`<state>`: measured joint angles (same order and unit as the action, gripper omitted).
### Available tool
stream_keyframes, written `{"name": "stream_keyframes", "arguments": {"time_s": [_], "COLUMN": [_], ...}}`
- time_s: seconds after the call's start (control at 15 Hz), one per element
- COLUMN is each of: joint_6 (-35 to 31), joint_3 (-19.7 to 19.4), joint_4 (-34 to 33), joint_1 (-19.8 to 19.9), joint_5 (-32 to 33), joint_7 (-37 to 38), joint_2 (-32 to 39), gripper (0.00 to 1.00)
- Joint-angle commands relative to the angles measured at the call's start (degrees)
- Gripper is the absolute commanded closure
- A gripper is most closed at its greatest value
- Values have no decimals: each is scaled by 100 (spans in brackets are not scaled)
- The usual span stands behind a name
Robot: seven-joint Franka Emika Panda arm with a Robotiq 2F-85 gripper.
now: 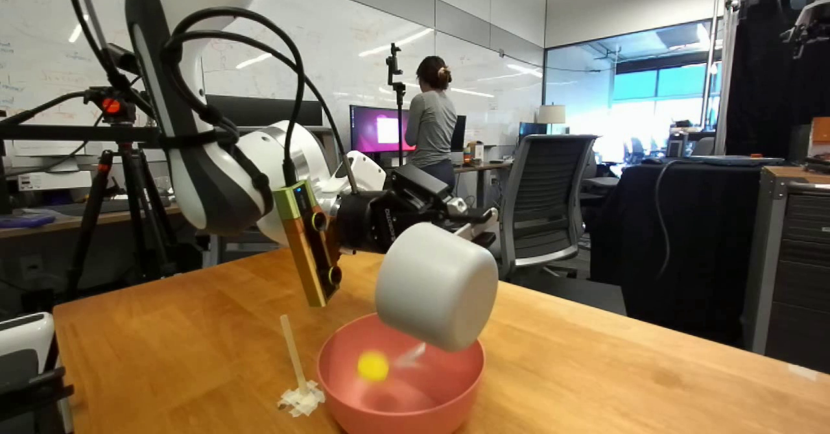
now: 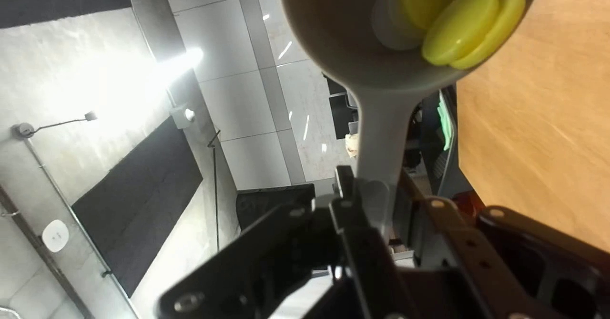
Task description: Pour the contents of the pot into the bowl
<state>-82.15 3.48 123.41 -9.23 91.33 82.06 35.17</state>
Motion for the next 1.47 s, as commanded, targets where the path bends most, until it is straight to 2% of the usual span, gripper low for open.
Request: {"name": "stream_keyframes", "arguments": {"time_s": [0.0, 1.4], "joint_6": [459, 1439], "joint_3": [118, 233], "joint_4": [-13, -82], "joint_1": [-44, -75], "joint_5": [226, 1010], "joint_7": [150, 309], "joint_2": [117, 561], "gripper": [92, 92]}}
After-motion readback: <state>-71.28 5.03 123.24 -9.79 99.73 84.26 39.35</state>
